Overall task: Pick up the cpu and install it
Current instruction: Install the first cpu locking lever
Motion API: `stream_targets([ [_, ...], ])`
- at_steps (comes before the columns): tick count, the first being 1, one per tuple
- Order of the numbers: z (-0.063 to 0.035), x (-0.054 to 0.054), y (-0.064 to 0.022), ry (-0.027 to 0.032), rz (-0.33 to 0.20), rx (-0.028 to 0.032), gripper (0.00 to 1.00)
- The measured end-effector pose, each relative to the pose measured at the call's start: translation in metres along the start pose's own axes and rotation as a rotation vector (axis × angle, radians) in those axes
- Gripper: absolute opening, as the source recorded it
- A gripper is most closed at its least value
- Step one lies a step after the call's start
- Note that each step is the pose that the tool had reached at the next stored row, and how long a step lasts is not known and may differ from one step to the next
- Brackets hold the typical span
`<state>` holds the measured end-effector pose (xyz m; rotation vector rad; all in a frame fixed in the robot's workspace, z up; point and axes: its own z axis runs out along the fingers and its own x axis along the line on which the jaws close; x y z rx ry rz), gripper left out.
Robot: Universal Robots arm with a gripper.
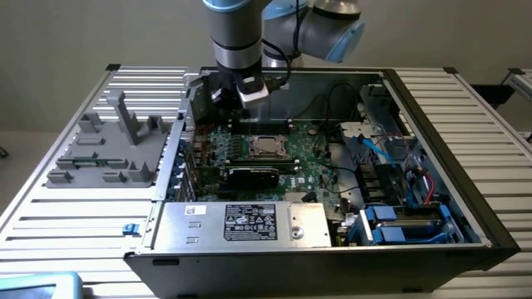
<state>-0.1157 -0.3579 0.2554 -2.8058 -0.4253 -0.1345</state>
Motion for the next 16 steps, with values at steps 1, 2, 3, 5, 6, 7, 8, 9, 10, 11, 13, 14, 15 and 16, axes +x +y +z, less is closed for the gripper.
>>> stream_targets([
  [1, 0.0000, 0.0009, 0.0003, 0.0059, -0.002, -0.0015, 0.11],
  [2, 0.0001, 0.0017, 0.0005, 0.0117, -0.003, -0.0030, 0.11],
  [3, 0.0001, 0.0026, 0.0008, 0.0175, -0.005, -0.0046, 0.11],
  [5, 0.0003, 0.0035, 0.0011, 0.0266, -0.007, -0.0074, 0.11],
  [6, 0.0004, 0.0036, 0.0011, 0.0273, -0.007, -0.0078, 0.11],
  [7, 0.0005, 0.0036, 0.0012, 0.0273, -0.007, -0.0077, 0.11],
  [8, 0.0005, 0.0035, 0.0012, 0.0273, -0.007, -0.0078, 0.11],
  [9, 0.0005, 0.0035, 0.0012, 0.0273, -0.007, -0.0079, 0.11],
  [10, 0.0005, 0.0035, 0.0012, 0.0273, -0.007, -0.0079, 0.11],
  [11, 0.0006, 0.0031, 0.0011, 0.0275, -0.007, -0.0078, 0.11],
  [13, 0.0011, 0.0014, 0.0007, 0.0276, -0.007, -0.0077, 0.11],
  [14, 0.0011, 0.0011, 0.0006, 0.0276, -0.007, -0.0077, 0.11],
  [15, 0.0011, 0.0011, 0.0006, 0.0274, -0.007, -0.0078, 0.11],
  [16, 0.0011, 0.0011, 0.0007, 0.0273, -0.007, -0.0078, 0.11],
])
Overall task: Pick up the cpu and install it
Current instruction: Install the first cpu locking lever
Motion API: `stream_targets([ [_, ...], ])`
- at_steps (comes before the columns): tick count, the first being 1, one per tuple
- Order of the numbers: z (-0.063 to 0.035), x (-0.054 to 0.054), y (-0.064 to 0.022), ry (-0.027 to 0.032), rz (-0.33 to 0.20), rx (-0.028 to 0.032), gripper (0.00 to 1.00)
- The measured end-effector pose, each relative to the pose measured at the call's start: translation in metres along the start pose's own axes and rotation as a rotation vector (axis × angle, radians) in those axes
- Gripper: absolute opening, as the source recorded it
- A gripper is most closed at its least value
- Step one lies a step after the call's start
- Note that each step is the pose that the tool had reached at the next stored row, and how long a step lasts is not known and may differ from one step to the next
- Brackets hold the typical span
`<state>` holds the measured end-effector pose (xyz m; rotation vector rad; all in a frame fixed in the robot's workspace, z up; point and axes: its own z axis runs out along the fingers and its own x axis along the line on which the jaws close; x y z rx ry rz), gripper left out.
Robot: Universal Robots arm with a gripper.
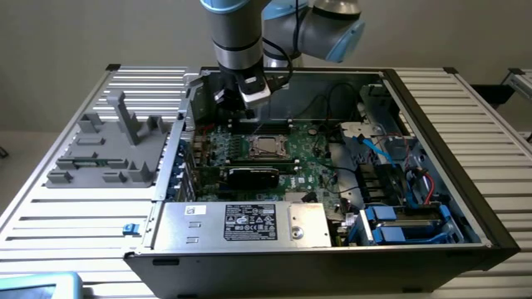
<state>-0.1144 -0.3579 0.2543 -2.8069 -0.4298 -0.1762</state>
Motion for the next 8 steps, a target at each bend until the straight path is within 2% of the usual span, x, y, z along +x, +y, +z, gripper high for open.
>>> stream_targets([
  [5, 0.0000, -0.0001, 0.0000, 0.0001, 0.000, 0.0001, 0.11],
  [6, 0.0000, -0.0001, 0.0000, 0.0014, 0.004, -0.0007, 0.11],
  [8, 0.0002, -0.0001, 0.0000, 0.0086, 0.026, -0.0049, 0.11],
])
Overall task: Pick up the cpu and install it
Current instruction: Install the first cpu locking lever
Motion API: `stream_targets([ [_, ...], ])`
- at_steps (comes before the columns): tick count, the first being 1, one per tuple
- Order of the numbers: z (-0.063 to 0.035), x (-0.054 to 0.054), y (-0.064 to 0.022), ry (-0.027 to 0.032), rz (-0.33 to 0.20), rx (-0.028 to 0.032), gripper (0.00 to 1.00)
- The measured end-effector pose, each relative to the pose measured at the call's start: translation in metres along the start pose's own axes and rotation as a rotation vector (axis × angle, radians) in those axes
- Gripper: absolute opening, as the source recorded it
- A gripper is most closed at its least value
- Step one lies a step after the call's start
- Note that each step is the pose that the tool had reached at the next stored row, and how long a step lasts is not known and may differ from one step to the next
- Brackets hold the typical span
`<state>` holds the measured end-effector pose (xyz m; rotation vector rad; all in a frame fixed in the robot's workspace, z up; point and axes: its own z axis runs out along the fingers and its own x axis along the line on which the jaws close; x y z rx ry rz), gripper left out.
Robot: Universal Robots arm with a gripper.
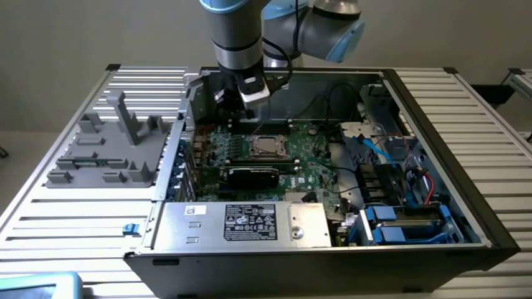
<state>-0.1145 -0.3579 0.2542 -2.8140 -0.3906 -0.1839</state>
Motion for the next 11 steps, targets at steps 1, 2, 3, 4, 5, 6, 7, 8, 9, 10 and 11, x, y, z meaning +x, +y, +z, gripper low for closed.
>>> stream_targets([
  [1, 0.0002, 0.0000, 0.0001, 0.0045, 0.015, -0.0026, 0.11],
  [2, 0.0005, 0.0000, 0.0002, 0.0089, 0.031, -0.0052, 0.11],
  [3, 0.0008, -0.0001, 0.0003, 0.0133, 0.046, -0.0076, 0.11],
  [4, 0.0011, -0.0002, 0.0004, 0.0179, 0.062, -0.0102, 0.11],
  [5, 0.0015, -0.0003, 0.0005, 0.0225, 0.078, -0.0127, 0.11],
  [6, 0.0020, -0.0003, 0.0006, 0.0271, 0.094, -0.0151, 0.11],
  [7, 0.0026, -0.0004, 0.0007, 0.0317, 0.109, -0.0174, 0.11],
  [8, 0.0031, -0.0005, 0.0009, 0.0361, 0.125, -0.0198, 0.11],
  [9, 0.0037, -0.0006, 0.0011, 0.0406, 0.140, -0.0224, 0.11],
  [10, 0.0041, -0.0007, 0.0012, 0.0446, 0.154, -0.0246, 0.11],
  [11, 0.0042, -0.0008, 0.0012, 0.0477, 0.166, -0.0262, 0.11],
])
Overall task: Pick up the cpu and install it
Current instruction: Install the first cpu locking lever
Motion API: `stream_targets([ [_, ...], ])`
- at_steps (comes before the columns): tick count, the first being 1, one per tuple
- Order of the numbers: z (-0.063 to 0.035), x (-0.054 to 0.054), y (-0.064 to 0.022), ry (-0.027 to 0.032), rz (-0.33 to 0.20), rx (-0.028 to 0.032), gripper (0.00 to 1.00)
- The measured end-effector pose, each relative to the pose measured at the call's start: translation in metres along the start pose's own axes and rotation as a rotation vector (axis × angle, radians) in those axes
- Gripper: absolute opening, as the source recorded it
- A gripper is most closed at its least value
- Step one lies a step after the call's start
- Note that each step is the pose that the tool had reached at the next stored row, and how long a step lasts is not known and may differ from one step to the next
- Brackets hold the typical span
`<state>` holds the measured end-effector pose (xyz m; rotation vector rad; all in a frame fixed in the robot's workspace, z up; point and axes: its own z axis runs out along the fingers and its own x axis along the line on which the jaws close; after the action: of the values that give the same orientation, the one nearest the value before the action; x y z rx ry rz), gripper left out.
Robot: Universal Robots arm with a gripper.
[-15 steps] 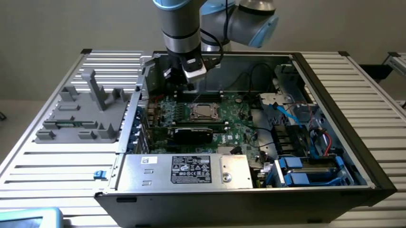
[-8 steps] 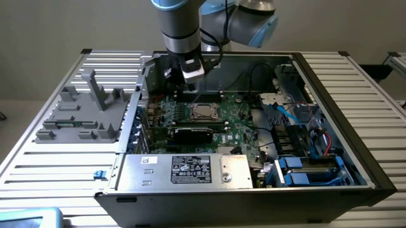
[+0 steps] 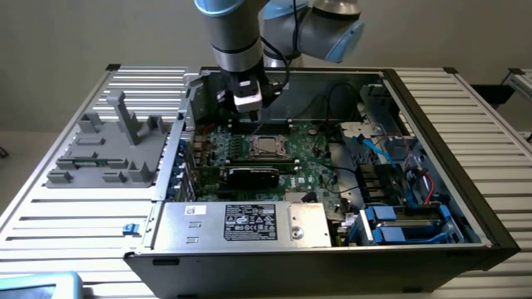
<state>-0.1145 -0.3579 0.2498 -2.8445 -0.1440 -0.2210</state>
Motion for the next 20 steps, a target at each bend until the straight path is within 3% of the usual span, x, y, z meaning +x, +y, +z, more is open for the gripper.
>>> stream_targets([
  [4, -0.0002, -0.0021, -0.0002, 0.0098, 0.032, -0.0001, 0.11],
  [8, -0.0002, -0.0034, 0.0002, 0.0117, 0.042, 0.0018, 0.11],
  [17, 0.0037, -0.0044, 0.0013, 0.0431, 0.153, -0.0174, 0.11],
  [19, 0.0040, -0.0045, 0.0015, 0.0452, 0.171, -0.0201, 0.11],
  [20, 0.0042, -0.0046, 0.0015, 0.0430, 0.178, -0.0207, 0.11],
])
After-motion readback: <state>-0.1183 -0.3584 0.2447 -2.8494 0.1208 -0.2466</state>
